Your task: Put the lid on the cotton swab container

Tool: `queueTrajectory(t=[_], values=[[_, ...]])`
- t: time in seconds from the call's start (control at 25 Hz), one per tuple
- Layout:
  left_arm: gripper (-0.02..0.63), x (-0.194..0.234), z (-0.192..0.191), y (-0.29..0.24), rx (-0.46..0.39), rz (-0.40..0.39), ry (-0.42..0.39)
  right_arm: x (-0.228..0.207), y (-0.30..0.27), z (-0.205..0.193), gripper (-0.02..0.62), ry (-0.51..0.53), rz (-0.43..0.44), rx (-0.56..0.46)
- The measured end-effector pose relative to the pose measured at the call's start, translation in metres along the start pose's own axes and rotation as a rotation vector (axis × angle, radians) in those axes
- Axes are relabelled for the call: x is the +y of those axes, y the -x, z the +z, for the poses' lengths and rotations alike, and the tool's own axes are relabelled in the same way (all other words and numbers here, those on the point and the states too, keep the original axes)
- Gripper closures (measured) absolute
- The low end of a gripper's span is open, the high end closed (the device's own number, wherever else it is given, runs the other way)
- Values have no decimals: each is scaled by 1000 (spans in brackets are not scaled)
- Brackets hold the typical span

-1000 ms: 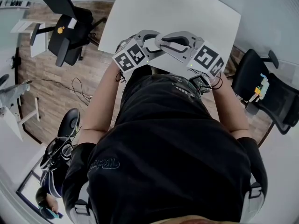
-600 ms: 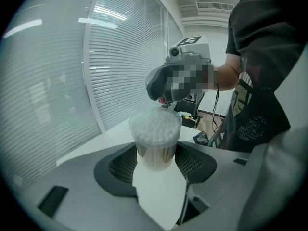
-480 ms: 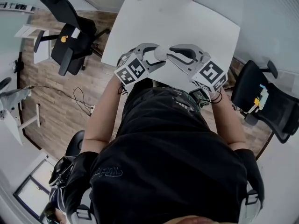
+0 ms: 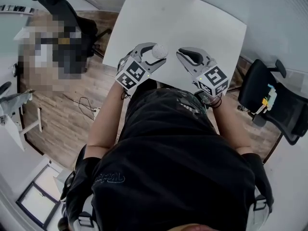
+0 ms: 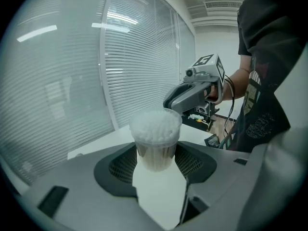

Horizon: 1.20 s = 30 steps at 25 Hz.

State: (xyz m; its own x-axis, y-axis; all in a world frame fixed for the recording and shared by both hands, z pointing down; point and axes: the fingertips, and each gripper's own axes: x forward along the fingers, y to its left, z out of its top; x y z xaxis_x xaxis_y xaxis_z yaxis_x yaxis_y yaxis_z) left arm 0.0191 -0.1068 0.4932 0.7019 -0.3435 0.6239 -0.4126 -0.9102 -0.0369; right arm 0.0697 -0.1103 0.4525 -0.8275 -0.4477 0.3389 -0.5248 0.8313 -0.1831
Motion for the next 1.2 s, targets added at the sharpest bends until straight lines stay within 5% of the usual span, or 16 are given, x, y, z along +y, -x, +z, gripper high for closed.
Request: queueTrajectory(t=[1.2], values=[[351,-15,6,1,-31,-15,61,-11,8,-13,572,-26,-15,-6]])
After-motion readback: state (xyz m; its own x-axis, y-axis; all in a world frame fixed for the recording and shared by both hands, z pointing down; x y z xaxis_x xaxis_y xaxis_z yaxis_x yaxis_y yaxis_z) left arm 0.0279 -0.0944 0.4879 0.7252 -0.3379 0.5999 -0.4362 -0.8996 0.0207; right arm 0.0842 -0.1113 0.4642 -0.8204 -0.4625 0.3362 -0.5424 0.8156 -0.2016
